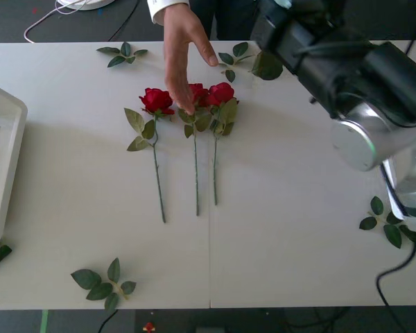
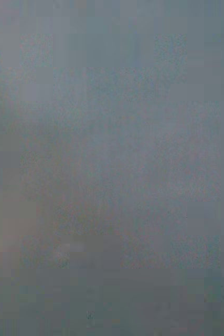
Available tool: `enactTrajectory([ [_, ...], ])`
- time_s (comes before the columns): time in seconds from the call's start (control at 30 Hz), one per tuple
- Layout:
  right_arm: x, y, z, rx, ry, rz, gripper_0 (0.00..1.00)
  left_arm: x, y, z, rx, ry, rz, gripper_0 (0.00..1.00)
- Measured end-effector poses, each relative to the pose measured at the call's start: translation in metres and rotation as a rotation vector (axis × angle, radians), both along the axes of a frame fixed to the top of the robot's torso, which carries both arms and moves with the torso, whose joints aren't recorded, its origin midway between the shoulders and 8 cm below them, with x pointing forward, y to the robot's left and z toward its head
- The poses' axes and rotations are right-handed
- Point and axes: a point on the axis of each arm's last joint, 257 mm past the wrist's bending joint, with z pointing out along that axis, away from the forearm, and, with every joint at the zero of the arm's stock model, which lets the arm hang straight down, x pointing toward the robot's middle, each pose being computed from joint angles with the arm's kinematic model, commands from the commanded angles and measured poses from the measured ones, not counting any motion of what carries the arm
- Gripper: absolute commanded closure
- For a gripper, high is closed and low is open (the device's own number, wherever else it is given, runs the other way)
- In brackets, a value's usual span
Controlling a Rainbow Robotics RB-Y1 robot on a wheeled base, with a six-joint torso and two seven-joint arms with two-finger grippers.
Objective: Place the red flowers into the right box and the blue flowers into the left box. If a person shows an open palm, hand one flower to the person first, then continue sorting.
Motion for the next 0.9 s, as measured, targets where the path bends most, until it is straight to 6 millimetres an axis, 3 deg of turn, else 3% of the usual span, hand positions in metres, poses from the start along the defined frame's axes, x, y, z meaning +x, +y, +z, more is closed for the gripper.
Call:
enactTrajectory([
  [0.13, -0.009, 0.025, 0.022, 0.003, -0.070, 0.037, 1.00, 0.000, 0.000, 0.000, 0.000, 0.000, 0.000, 1.00],
  [0.27, -0.016, 0.038, 0.034, 0.001, -0.114, 0.055, 1.00, 0.000, 0.000, 0.000, 0.000, 0.000, 0.000, 1.00],
  [0.9, -0.023, 0.044, 0.044, -0.020, -0.185, 0.053, 1.00, 0.000, 0.000, 0.000, 0.000, 0.000, 0.000, 1.00],
])
